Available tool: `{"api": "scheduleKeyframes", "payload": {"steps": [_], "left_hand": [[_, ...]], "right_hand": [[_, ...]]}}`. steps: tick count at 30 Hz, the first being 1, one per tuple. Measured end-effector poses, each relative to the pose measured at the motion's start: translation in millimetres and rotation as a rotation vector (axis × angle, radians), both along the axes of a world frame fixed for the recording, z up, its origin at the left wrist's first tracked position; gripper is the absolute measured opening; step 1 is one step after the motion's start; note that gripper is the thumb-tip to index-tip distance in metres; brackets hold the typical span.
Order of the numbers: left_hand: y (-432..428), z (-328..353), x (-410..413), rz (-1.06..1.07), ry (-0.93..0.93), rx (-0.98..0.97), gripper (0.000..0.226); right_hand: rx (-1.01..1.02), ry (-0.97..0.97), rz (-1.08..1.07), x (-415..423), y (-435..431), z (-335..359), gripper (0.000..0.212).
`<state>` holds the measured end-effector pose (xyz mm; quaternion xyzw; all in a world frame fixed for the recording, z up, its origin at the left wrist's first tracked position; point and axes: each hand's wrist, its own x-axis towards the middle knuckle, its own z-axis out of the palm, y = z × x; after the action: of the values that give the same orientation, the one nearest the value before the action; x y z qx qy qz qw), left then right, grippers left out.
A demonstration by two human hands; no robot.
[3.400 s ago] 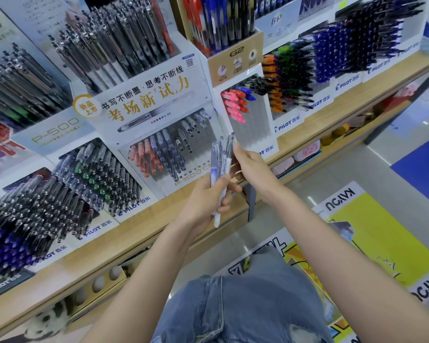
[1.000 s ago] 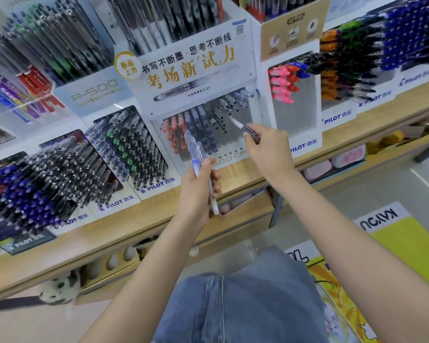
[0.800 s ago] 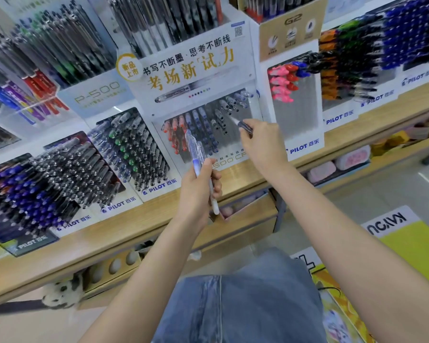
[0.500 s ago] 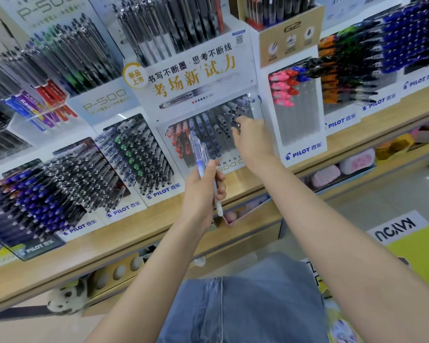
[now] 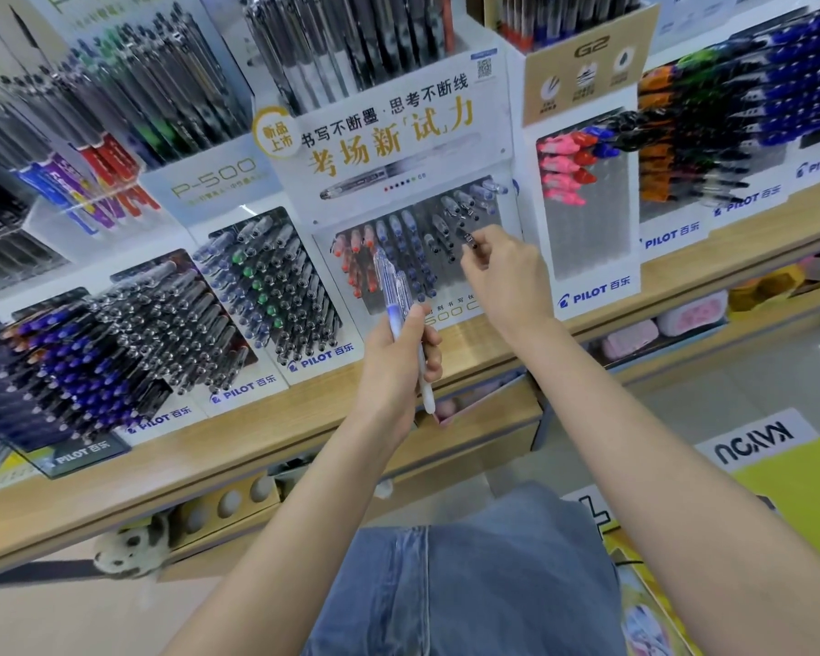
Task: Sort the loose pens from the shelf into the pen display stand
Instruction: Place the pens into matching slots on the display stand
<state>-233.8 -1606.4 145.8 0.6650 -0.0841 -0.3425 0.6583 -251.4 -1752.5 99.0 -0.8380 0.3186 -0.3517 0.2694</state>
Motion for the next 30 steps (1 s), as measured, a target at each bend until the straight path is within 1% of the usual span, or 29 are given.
{"api": "scheduleKeyframes", "payload": {"steps": [6,14,17,19,20,22,24,27,30], "left_hand": [[-0.5,3.2,2.2,0.009,0.007,0.010,0.018],[0.7,6.4,3.2,-0.030,-0.029,0.029,0.021],[1.7,5.4,2.1,-0.047,-0.042,0.027,0.025],[1.9,5.1,1.5,-0.062,-0.064,0.039,0.028],[1.8,4.9,1.1,-0.066,-0.074,0.053,0.029],[0.9,3.5,0.1,-0.058,-0.090,0.090,0.028],[-1.8,4.9,-2.4,-0.025,-0.097,0.124,0.028],[-6.1,10.2,-8.8,0.026,-0.036,0.128,0.028],[-5.6,16.4,-12.5,0.016,-0.033,0.129,0.025]], "right_hand": [[0.051,0.094,-0.008,16.0,-4.8,2.3,0.019],[0.151,0.075,-0.002,19.2,-6.2,2.7,0.014],[0.188,0.107,-0.005,10.4,-4.4,5.0,0.023],[0.225,0.079,-0.004,-2.3,2.3,6.9,0.028],[0.234,0.067,0.008,-10.1,7.6,7.9,0.027],[0.223,0.078,0.079,-25.4,21.2,10.1,0.019],[0.241,0.122,0.215,-38.3,39.3,13.8,0.013],[0.347,0.155,0.424,-49.3,63.6,20.5,0.018],[0.470,0.133,0.488,-52.0,70.8,27.2,0.016]]}}
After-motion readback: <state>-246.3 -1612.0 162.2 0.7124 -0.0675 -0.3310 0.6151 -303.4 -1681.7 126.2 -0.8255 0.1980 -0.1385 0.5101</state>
